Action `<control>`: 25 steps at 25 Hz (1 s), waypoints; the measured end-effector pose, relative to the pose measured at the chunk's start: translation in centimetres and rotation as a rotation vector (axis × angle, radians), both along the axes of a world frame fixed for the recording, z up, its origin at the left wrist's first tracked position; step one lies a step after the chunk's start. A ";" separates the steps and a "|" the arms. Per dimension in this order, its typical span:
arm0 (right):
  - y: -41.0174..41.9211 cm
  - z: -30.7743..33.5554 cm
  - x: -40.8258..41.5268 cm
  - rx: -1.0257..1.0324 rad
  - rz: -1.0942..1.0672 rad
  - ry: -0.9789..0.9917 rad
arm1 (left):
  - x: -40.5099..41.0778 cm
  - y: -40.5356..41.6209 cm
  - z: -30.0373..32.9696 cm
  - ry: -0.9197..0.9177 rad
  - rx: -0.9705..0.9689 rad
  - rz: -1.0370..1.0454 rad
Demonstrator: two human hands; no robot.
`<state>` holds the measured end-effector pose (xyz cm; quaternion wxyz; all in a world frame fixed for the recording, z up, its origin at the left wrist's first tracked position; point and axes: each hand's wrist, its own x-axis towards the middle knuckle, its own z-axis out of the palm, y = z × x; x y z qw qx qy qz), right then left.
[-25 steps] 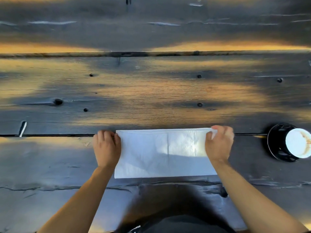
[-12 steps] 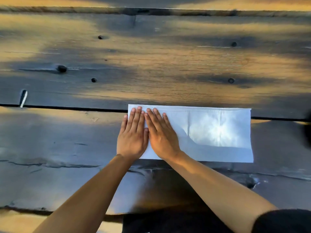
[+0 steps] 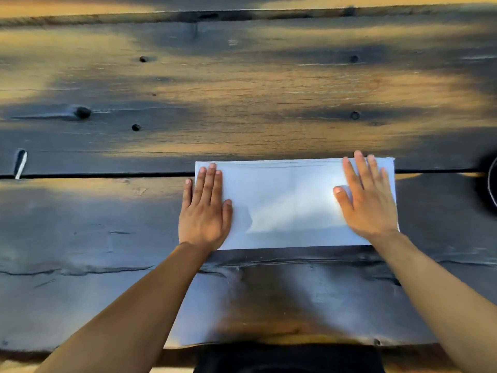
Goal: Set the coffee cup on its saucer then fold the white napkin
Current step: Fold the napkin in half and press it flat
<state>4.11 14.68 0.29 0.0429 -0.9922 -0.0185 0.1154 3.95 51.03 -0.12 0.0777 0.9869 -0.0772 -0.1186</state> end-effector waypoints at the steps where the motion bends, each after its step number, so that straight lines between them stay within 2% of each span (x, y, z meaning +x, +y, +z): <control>1: -1.1 0.0 0.1 0.001 -0.026 0.025 | 0.0 -0.1 0.0 -0.003 -0.005 0.001; 6: 2.3 0.1 0.4 0.061 -0.184 -0.044 | -0.1 -0.1 -0.1 -0.019 -0.012 0.009; 9: 10.8 0.4 -0.6 0.172 -0.036 -0.168 | 0.0 0.0 -0.3 -0.025 -0.012 0.011; 12: 19.9 0.3 -2.4 0.265 0.164 -0.120 | -0.1 0.0 -0.6 -0.041 -0.017 0.003; 14: 21.7 -0.2 -3.3 0.231 0.189 -0.077 | -0.3 0.1 -0.7 -0.051 -0.020 -0.003; 18: 15.7 -0.9 -3.7 0.122 0.187 -0.123 | -0.2 0.2 -0.5 -0.052 -0.021 -0.016; 21: 8.0 -1.3 -4.9 0.069 0.079 -0.208 | -0.3 0.2 -0.5 -0.051 -0.031 -0.016; 25: -0.1 -0.8 -4.9 0.050 -0.135 -0.063 | -0.2 0.0 -0.4 -0.052 -0.037 -0.014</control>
